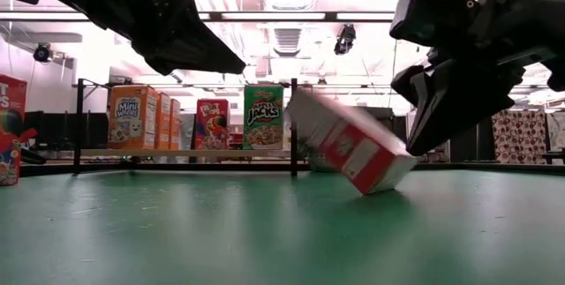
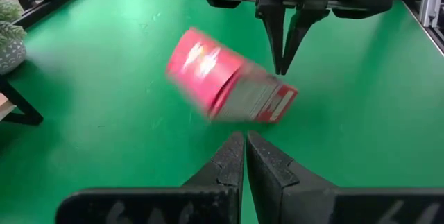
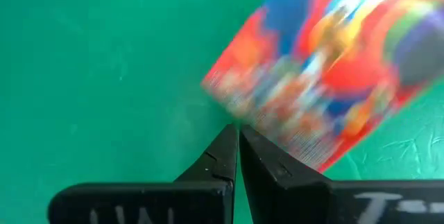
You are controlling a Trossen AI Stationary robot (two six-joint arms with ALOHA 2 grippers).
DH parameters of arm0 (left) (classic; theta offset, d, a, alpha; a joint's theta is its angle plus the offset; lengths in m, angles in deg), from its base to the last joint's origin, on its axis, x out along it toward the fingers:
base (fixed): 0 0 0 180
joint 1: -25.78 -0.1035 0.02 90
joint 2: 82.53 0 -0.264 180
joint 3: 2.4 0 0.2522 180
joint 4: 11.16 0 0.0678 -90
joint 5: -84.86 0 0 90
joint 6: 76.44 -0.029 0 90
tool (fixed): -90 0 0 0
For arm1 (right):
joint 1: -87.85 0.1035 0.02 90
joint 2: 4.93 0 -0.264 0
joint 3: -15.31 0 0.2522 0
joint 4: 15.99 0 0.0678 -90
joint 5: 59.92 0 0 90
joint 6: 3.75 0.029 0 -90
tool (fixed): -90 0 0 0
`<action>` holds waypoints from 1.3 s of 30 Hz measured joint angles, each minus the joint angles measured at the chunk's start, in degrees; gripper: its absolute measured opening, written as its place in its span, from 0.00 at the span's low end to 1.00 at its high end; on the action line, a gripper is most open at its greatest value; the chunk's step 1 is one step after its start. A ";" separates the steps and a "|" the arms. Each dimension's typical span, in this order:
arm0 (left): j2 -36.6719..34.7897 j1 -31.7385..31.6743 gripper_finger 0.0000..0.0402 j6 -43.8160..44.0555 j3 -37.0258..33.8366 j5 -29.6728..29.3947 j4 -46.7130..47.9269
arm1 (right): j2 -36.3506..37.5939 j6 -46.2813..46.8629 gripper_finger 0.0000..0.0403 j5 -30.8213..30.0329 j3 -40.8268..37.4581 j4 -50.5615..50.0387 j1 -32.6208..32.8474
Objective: Stack cereal on shelf
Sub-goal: Put the right red cereal box on the shelf aligned with the other red cereal box
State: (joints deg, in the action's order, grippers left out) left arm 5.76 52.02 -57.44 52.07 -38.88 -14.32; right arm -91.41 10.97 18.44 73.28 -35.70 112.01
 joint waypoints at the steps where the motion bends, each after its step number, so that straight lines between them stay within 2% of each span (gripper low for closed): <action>1: 0.00 0.00 0.00 0.00 0.00 0.00 0.00 | -0.02 0.28 0.02 -0.04 0.02 0.02 0.09; 13: 0.13 -0.02 0.00 0.00 0.00 -0.02 -0.05 | -0.07 -1.03 0.02 -0.69 0.02 1.50 0.11; 20: 0.13 -0.02 0.00 -0.02 0.00 -0.04 -0.09 | 0.00 -5.90 0.02 -5.15 0.10 7.38 0.05; 24: 0.13 -0.02 0.00 -0.02 0.00 -0.04 -0.09 | -0.01 -6.85 0.02 -8.01 0.13 6.47 -0.78; 39: 0.13 -0.02 0.00 -0.46 0.00 -0.13 -0.18 | -2.87 -11.77 0.02 -10.93 0.00 13.13 -4.09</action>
State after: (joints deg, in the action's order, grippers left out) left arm 5.89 52.00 -57.90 52.07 -39.01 -14.50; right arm -94.28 -0.81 7.52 73.28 -22.57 107.92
